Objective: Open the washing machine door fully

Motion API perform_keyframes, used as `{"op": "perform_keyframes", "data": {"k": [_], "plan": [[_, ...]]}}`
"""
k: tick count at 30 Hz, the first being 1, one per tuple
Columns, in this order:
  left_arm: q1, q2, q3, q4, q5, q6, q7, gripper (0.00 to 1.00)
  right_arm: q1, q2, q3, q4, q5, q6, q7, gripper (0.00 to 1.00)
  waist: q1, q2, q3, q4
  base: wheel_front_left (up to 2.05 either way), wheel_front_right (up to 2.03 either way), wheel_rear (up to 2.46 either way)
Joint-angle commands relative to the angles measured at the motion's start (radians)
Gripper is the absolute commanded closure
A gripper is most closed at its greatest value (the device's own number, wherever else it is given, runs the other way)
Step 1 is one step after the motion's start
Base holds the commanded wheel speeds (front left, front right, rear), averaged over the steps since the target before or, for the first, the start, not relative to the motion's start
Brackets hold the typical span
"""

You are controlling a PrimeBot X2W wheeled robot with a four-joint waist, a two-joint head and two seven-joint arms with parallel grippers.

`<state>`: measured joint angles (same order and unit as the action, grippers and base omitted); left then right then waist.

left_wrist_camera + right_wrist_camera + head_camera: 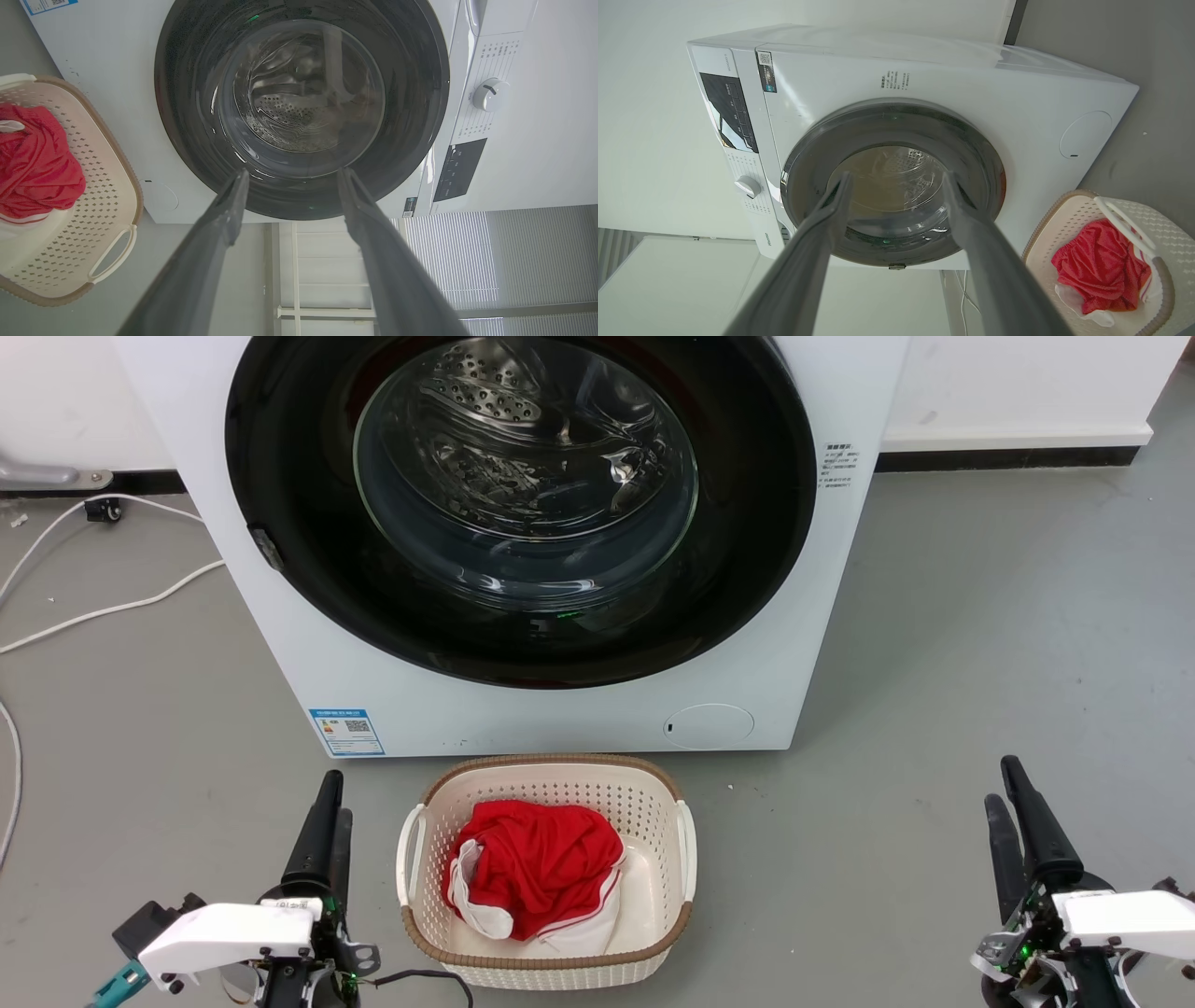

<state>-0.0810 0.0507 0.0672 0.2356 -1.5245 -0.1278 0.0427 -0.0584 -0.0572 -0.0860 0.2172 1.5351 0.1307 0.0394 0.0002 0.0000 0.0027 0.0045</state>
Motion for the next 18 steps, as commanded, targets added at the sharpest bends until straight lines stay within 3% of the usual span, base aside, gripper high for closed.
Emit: {"op": "perform_keyframes", "data": {"k": [1,18], "plan": [[-0.021,0.004,0.0,-0.032,0.043,-0.001,-0.014,0.0,-0.011,-0.001,0.004,-0.035,-0.05,0.0,-0.014,0.0,-0.0002,0.0,0.0,0.0,0.0,0.0,0.0],[-0.017,0.003,-0.017,-0.112,0.36,-0.002,-0.078,0.0,0.016,0.001,0.025,-0.103,-0.459,0.0,-0.078,0.0,-0.0002,0.0,-0.001,0.005,0.0,0.0,0.0]]}}
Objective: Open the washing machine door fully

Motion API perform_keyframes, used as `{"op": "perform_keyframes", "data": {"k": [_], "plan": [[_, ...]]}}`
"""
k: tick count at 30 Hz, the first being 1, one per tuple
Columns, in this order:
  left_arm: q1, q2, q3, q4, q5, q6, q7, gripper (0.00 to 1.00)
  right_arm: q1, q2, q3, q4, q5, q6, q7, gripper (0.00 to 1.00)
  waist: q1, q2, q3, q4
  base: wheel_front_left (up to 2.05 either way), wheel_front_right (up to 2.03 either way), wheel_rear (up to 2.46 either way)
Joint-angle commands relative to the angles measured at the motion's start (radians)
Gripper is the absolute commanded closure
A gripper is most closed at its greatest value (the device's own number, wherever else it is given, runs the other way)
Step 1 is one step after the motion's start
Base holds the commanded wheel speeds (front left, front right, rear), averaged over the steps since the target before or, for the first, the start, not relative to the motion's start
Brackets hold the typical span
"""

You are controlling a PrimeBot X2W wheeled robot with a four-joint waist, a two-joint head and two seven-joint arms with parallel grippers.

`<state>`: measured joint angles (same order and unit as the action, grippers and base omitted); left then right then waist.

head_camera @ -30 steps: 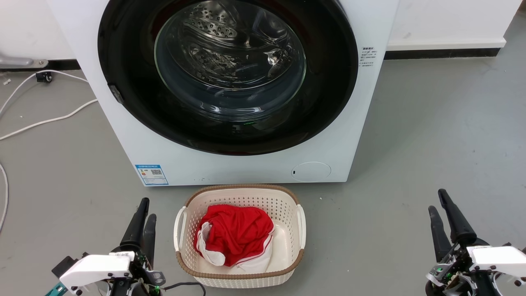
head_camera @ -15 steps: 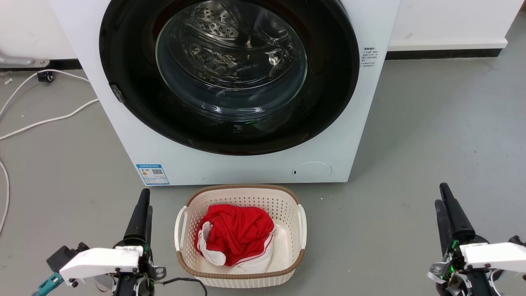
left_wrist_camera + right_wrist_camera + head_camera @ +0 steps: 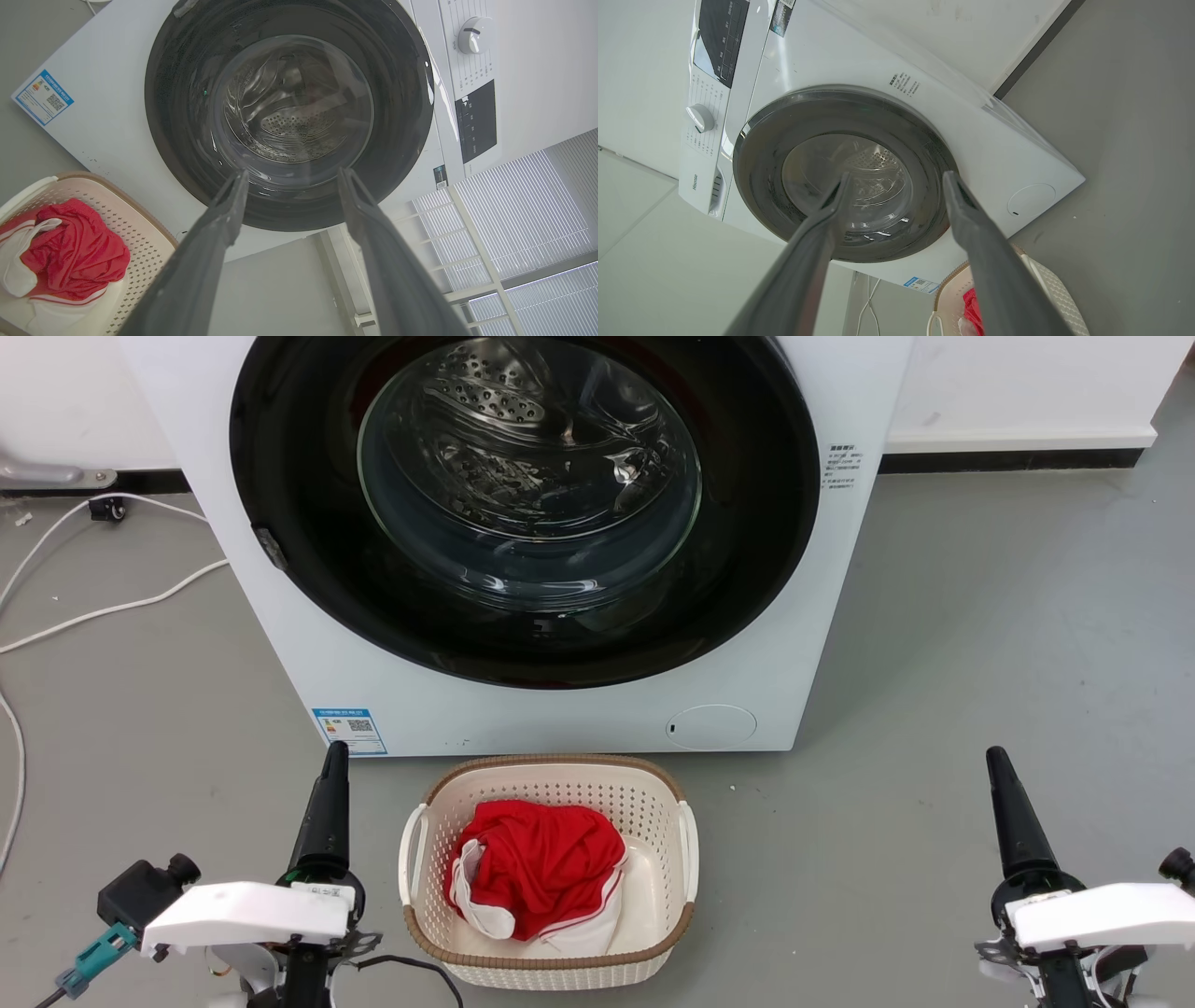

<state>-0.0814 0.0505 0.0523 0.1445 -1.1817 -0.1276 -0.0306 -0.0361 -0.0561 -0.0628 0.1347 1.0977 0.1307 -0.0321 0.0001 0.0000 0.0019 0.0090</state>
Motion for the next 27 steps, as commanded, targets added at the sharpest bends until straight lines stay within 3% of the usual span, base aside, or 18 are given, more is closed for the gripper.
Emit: {"op": "perform_keyframes", "data": {"k": [1,13,27], "plan": [[-0.016,0.003,-0.003,-0.022,0.036,-0.002,-0.009,0.0,-0.004,0.0,0.002,-0.023,-0.045,0.0,-0.01,0.0,-0.0001,0.0,0.0,0.0,0.0,0.0,0.0],[-0.017,0.003,-0.04,-0.028,0.262,0.005,-0.05,0.0,0.014,0.001,0.005,-0.036,-0.295,0.0,-0.051,0.0,-0.0001,0.0,-0.003,0.004,0.0,0.0,0.0],[-0.024,0.002,-0.071,-0.011,0.479,0.022,-0.093,0.0,0.024,0.002,0.008,-0.04,-0.507,0.0,-0.071,0.0,-0.0001,0.0,-0.002,0.005,0.0,0.0,0.0]]}}
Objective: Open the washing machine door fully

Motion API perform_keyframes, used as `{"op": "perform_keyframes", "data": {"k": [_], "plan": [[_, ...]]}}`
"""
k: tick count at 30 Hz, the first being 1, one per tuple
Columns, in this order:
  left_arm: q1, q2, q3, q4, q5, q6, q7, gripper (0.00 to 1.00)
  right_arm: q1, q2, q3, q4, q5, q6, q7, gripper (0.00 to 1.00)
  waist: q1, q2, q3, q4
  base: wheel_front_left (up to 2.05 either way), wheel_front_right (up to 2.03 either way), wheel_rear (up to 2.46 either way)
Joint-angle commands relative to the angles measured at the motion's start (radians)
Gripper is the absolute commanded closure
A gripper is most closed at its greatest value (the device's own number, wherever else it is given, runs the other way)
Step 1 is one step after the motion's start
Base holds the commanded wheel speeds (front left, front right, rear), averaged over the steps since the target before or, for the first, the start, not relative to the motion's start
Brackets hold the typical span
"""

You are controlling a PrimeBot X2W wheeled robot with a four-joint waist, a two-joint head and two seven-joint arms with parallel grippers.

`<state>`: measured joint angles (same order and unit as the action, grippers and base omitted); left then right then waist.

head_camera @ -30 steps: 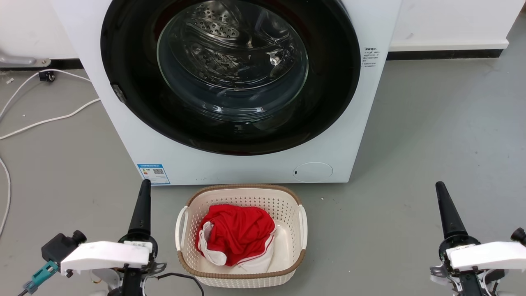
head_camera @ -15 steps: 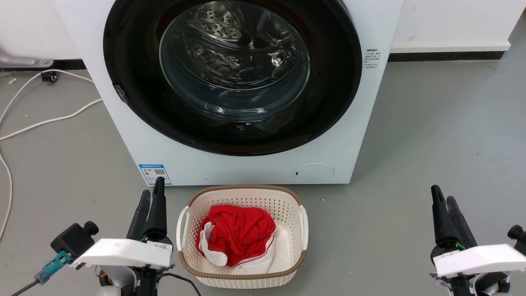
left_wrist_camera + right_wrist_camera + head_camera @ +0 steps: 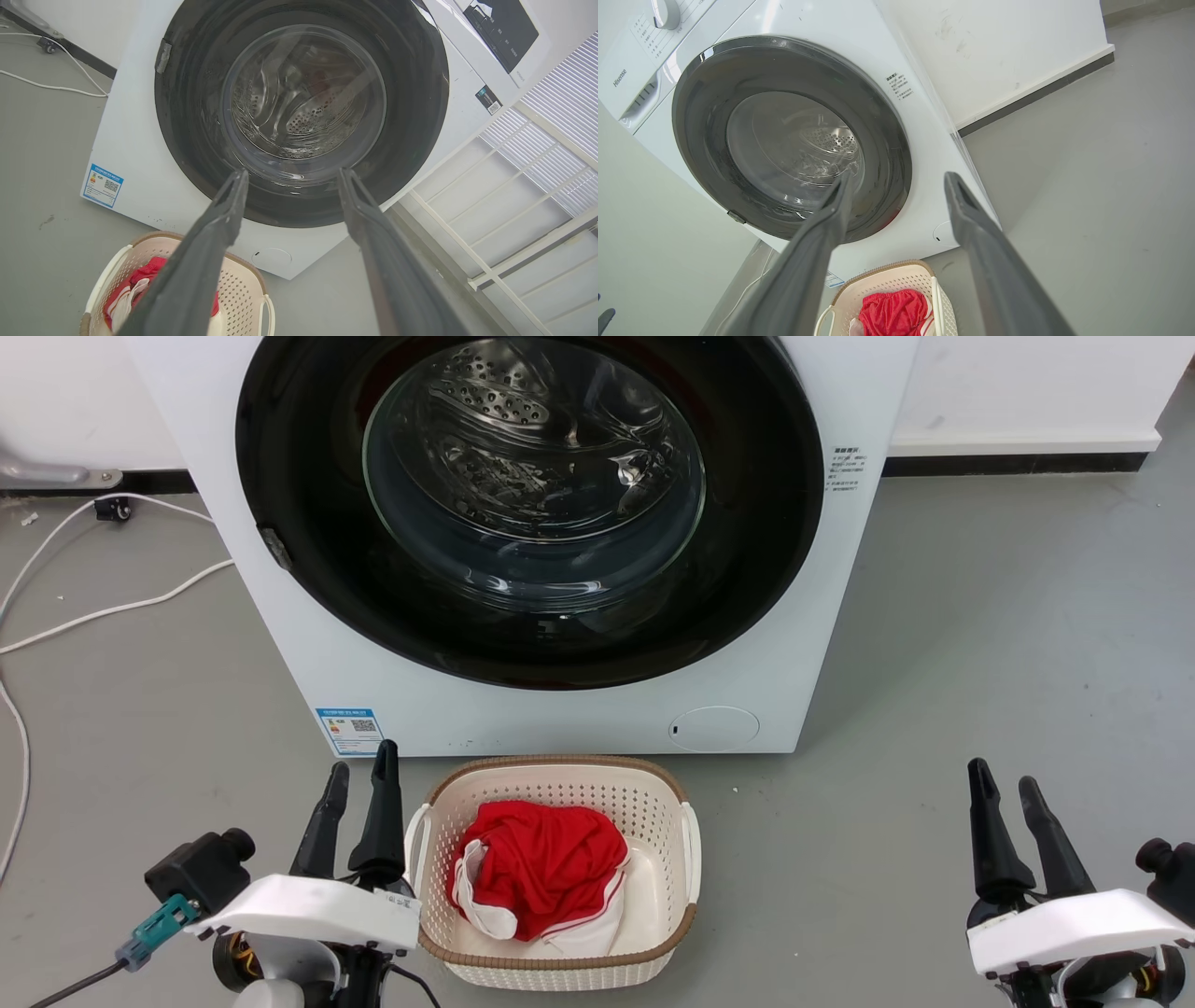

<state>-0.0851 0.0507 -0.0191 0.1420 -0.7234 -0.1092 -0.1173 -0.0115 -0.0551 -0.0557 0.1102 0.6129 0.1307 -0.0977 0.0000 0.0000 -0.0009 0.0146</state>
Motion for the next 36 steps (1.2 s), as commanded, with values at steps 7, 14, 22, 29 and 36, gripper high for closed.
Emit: {"op": "perform_keyframes", "data": {"k": [7,14,22,29,36], "plan": [[-0.027,0.002,0.003,-0.001,0.1,0.011,-0.026,0.0,0.006,0.002,-0.002,-0.023,-0.115,0.0,-0.003,0.0,0.0,0.0,0.002,-0.001,0.0,0.0,0.0],[-0.034,0.001,0.004,0.008,0.18,0.01,-0.044,0.0,0.009,0.003,-0.004,-0.032,-0.198,0.0,-0.008,0.0,0.0,0.0,0.003,-0.001,0.0,0.0,0.0],[-0.047,0.001,-0.004,0.03,0.267,0.012,-0.064,0.0,0.015,0.003,0.001,-0.039,-0.287,0.0,-0.011,0.0,0.0,0.0,0.005,-0.001,0.0,0.0,0.0],[-0.06,0.001,-0.01,0.049,0.354,0.013,-0.08,0.0,0.022,0.004,0.0,-0.04,-0.354,0.0,-0.013,0.0,0.0,0.0,0.005,0.0,0.0,0.0,0.0],[-0.07,0.0,-0.018,0.066,0.435,0.02,-0.094,0.0,0.028,0.005,-0.003,-0.043,-0.419,0.0,-0.016,0.0,0.0,0.0,0.004,0.001,0.0,0.0,0.0]]}}
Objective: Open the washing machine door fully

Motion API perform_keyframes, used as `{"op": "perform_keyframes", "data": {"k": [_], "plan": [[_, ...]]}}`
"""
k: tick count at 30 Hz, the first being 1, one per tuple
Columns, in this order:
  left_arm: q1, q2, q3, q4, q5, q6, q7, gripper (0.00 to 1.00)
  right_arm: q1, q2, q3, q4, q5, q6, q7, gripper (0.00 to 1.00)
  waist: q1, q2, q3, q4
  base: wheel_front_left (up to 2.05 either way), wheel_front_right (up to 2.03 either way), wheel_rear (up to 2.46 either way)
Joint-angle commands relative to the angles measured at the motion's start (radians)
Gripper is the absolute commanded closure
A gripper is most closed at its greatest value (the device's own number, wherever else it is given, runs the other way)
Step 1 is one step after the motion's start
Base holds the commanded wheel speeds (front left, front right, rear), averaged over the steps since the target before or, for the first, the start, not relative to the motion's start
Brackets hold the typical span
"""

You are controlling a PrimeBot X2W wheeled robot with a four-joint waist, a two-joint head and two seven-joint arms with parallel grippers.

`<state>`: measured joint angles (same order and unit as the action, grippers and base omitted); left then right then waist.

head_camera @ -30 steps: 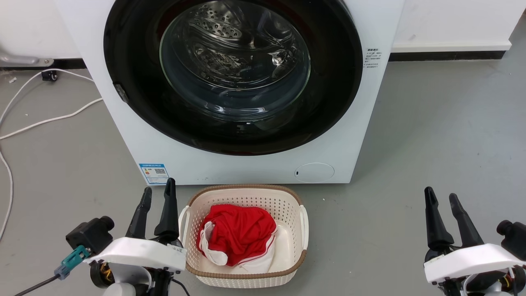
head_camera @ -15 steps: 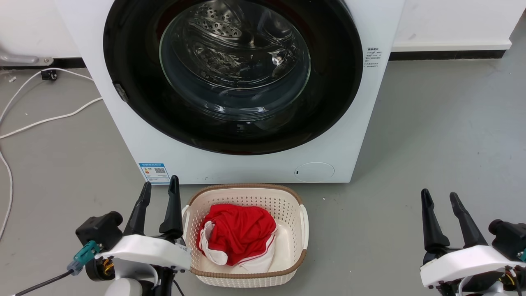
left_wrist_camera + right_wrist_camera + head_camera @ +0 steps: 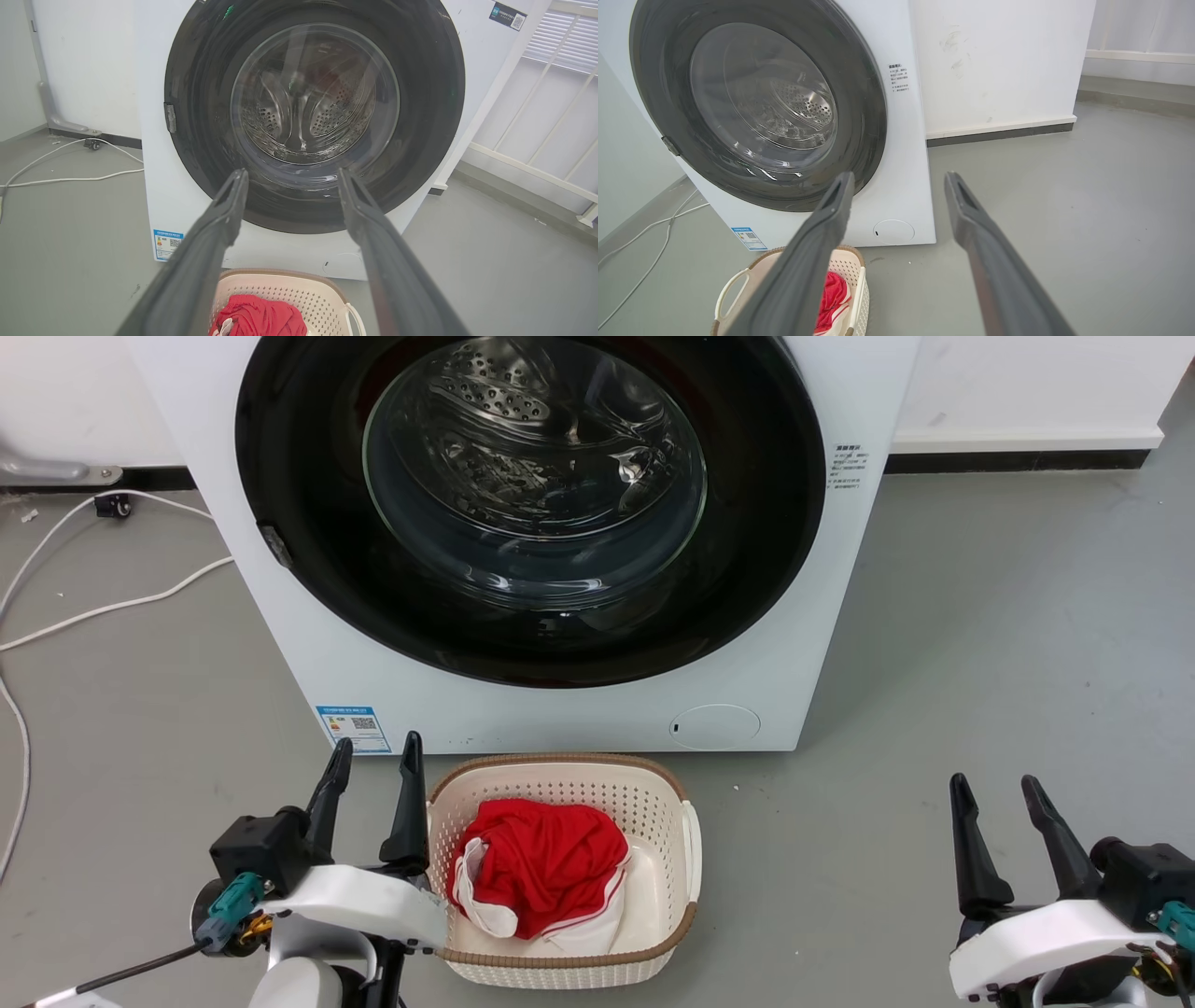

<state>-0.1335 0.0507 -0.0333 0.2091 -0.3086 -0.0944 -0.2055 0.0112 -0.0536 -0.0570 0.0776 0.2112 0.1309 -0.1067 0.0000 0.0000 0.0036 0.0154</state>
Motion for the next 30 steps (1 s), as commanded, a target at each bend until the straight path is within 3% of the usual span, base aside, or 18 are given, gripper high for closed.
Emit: {"op": "perform_keyframes", "data": {"k": [1,30], "plan": [[-0.022,0.0,-0.005,0.0,0.03,0.007,-0.008,0.0,0.007,0.003,-0.002,-0.01,-0.027,0.0,-0.008,0.0,0.0,0.0,-0.001,0.0,0.0,0.0,0.0],[-0.043,-0.001,-0.015,0.058,0.228,0.012,-0.06,0.0,0.019,0.005,-0.003,-0.004,-0.218,0.0,-0.027,0.0,0.0,0.0,-0.002,0.003,0.0,0.0,0.0]]}}
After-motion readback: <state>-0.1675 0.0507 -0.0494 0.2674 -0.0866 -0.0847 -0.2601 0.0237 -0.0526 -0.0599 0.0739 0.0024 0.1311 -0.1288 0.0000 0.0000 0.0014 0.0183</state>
